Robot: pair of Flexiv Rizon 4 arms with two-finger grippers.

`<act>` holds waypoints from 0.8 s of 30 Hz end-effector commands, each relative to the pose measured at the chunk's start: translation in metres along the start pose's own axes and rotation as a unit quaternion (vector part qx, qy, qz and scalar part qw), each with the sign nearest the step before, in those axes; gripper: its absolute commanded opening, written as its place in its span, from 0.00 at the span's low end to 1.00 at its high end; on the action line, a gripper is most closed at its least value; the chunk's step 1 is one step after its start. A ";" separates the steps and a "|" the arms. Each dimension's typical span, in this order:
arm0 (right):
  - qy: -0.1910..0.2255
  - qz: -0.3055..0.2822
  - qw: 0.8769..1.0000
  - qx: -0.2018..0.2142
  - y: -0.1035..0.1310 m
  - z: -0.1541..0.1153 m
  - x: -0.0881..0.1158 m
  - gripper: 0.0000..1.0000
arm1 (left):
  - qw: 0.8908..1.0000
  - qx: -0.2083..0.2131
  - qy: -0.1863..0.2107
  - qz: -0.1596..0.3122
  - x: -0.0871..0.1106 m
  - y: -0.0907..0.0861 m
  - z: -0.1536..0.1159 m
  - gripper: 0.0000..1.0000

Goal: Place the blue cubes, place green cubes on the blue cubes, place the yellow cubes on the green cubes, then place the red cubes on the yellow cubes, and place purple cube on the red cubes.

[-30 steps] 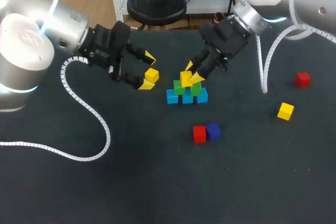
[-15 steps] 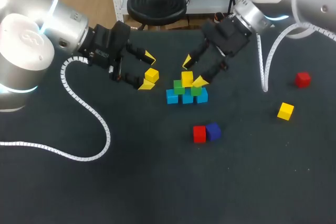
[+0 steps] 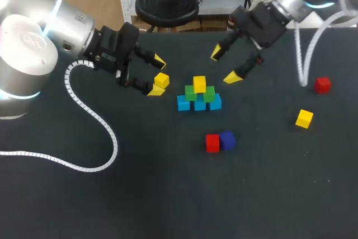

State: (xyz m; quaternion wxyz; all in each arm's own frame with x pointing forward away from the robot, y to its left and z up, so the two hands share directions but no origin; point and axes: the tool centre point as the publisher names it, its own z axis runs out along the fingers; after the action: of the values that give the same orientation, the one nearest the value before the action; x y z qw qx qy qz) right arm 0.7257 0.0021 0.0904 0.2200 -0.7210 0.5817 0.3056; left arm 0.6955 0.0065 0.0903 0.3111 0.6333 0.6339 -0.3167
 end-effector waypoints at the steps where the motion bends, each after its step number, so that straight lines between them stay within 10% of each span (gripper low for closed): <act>1: -0.001 0.011 0.998 0.067 0.043 -0.020 0.008 1.00 | 1.000 0.000 -0.001 0.001 0.001 0.000 0.000 1.00; 24: 0.061 0.129 0.980 0.139 0.146 -0.076 0.056 1.00 | 1.000 0.000 -0.001 0.001 0.001 0.000 0.000 1.00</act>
State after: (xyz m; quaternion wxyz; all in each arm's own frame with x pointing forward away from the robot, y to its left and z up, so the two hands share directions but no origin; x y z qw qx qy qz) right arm 0.6363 -0.1140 0.1029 0.1577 -0.6523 0.6795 0.2965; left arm 0.6955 0.0066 0.0903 0.3111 0.6333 0.6339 -0.3167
